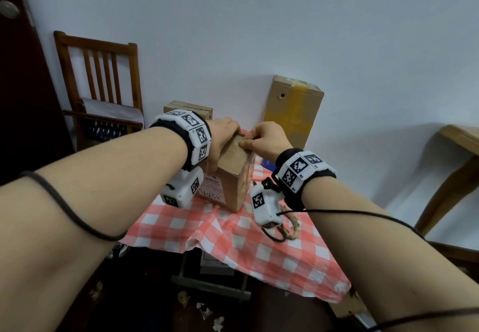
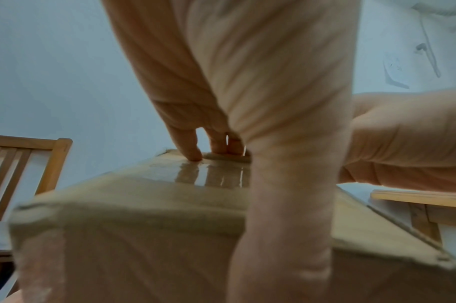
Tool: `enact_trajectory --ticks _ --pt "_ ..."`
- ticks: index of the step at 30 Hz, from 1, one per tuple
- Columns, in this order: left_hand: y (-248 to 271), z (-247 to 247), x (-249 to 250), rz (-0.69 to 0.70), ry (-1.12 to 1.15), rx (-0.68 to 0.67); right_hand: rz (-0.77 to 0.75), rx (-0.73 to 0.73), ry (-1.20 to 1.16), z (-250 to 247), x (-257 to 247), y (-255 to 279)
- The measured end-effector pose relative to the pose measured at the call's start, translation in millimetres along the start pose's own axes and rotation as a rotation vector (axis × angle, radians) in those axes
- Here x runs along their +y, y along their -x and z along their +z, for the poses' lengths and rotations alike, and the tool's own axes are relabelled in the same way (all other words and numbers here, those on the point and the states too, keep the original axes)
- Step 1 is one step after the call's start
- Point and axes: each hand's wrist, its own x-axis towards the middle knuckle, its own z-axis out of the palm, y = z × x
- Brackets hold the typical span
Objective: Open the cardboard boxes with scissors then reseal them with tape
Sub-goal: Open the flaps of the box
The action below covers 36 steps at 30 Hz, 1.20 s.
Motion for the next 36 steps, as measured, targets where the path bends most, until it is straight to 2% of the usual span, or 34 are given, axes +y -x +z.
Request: enact_trajectory --ticks 7,12,24,36 --pt "-1 1 1 -0.005 0.002 0.005 0.011 0.028 -0.091 2 4 1" --pt "0 0 2 -0.006 -0.003 -0.004 0.087 0.056 -0.232 5 7 -1" --pt "4 0 2 -0.005 -0.013 0.004 0.196 -0.037 -0.393 2 3 -3" --pt "10 -1 2 0.006 -0.010 0.004 0.094 -0.007 -0.217 12 8 -6"
